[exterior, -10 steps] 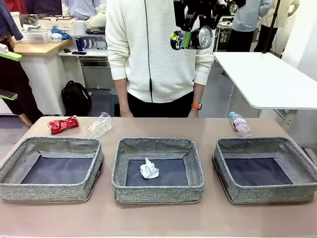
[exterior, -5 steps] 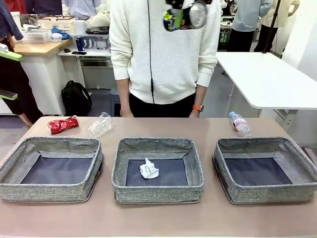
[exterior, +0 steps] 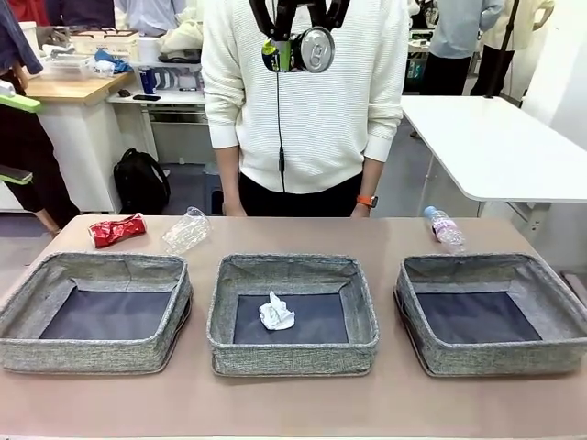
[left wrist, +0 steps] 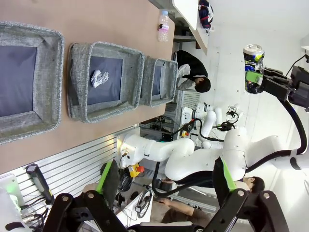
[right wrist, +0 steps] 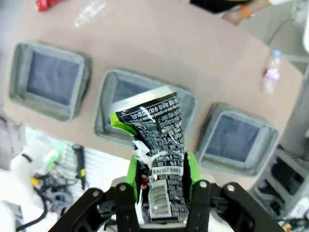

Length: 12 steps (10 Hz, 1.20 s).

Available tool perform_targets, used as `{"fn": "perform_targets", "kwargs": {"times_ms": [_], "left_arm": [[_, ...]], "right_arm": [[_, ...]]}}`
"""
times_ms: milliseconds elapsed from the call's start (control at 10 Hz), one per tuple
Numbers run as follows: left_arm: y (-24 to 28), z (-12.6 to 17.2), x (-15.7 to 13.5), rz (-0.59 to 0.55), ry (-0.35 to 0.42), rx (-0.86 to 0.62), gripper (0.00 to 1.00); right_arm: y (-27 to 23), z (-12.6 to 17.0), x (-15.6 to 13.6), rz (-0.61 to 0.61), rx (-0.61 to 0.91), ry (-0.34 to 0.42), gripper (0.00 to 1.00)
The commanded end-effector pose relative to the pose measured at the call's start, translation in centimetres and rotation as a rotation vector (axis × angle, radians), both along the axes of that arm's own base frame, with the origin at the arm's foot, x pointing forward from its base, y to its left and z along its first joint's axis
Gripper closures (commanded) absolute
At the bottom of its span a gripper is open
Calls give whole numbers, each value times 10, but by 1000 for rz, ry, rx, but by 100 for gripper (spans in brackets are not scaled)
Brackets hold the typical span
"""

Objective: Sort the waste into the appropriate baskets.
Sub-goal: Pick up the waste item pointed out by the person.

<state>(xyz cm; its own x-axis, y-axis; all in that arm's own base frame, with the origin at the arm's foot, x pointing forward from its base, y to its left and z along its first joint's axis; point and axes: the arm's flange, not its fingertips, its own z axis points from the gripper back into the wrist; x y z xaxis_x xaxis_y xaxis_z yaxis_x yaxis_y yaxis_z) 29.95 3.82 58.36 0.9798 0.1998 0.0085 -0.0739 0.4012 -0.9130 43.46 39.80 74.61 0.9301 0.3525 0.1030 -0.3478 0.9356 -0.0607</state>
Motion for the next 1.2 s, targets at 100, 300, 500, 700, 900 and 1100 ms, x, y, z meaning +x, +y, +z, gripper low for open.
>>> {"fn": "perform_targets", "kwargs": {"times_ms": [100, 300, 500, 700, 900, 1100], "left_arm": [[-1, 1, 0, -8, -18, -22, 0], [-1, 1, 0, -8, -18, -22, 0], [-1, 1, 0, -8, -18, -22, 0], [-1, 1, 0, -8, -18, -22, 0], [-1, 1, 0, -8, -18, -22, 0], [-1, 1, 0, -8, -18, -22, 0]], "right_arm": [[37, 12, 24, 48, -45, 28, 56], [9, -8, 2, 10, -5, 13, 56], [9, -8, 2, 10, -5, 13, 56], [9, -8, 2, 10, -5, 13, 56], [9, -8, 2, 10, -5, 13, 56], [9, -8, 2, 10, -5, 13, 56]]}}
